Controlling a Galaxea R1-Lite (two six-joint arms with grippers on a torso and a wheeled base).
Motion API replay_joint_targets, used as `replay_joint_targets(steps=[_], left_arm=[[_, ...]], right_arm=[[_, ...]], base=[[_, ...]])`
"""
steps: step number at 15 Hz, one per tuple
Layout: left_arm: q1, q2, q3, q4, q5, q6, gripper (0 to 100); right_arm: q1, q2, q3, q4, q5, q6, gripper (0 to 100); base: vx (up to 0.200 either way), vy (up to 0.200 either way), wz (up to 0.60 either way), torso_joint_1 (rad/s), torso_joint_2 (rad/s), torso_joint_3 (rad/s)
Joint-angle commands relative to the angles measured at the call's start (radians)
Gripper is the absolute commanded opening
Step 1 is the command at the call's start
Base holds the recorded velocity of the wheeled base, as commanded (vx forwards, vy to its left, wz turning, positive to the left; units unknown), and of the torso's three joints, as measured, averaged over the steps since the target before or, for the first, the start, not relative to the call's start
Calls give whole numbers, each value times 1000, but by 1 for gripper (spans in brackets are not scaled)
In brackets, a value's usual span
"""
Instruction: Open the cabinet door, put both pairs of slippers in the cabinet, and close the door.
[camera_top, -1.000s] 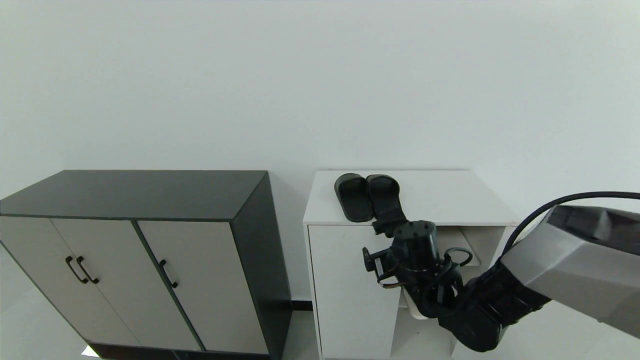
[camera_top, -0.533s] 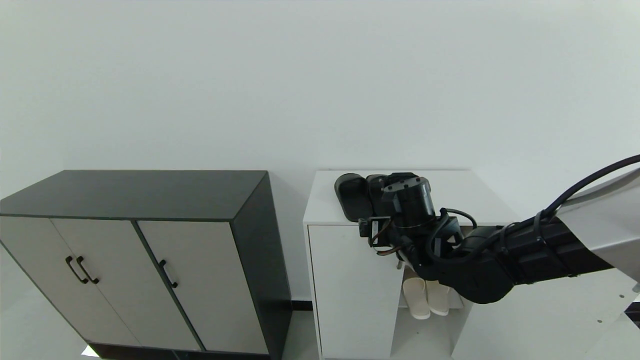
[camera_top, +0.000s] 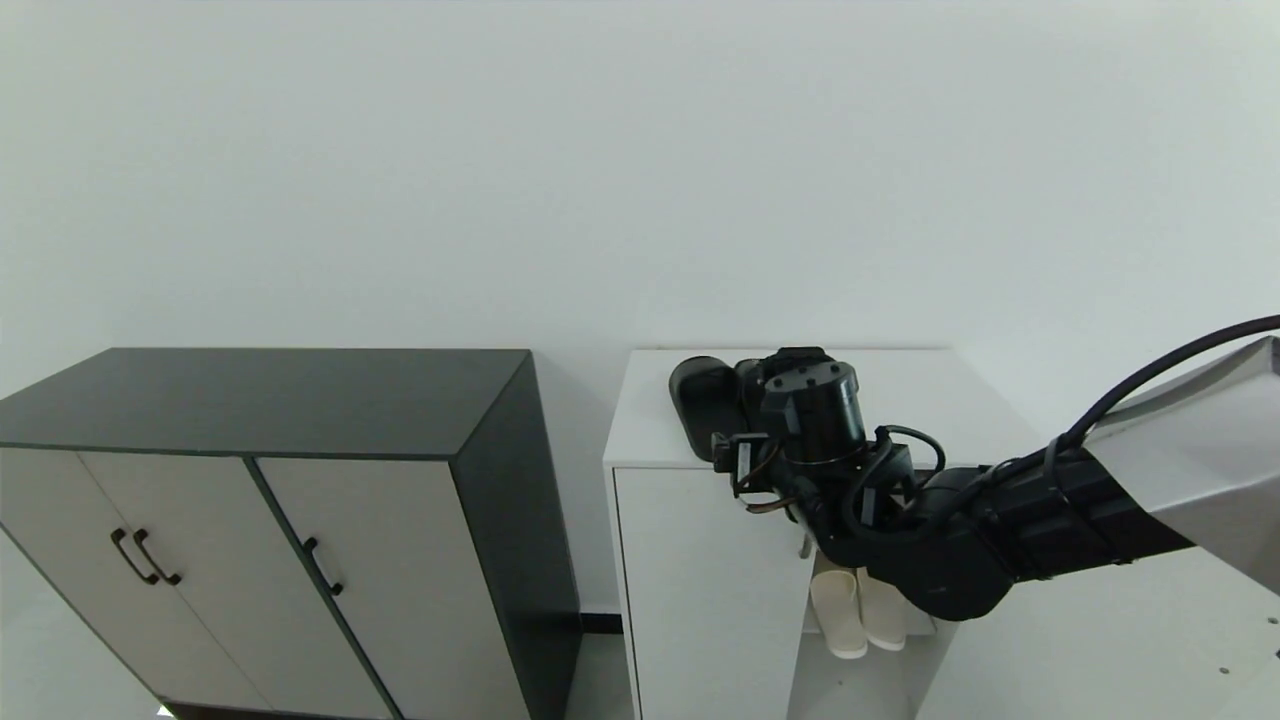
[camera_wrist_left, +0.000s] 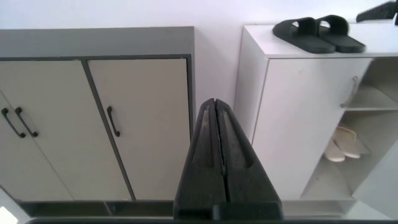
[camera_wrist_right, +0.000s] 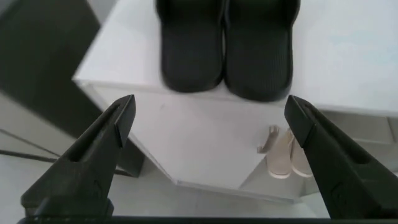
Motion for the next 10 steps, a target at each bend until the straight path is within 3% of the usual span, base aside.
replay_joint_targets(steps=[1,5,10], left_arm=[[2,2,0,-1,0,1,0],[0,2,0,-1,0,1,0],[0,2,0,-1,0,-2,0]], right_arm=[[2,16,1,-6,0,-2,100],[2,18,25,-27,3,-3,100],[-2,85,74,-196,3,-77,100]], base=[[200,0,0,12,17,-2],[200,0,0,4,1,1],[200,0,0,5,0,4]])
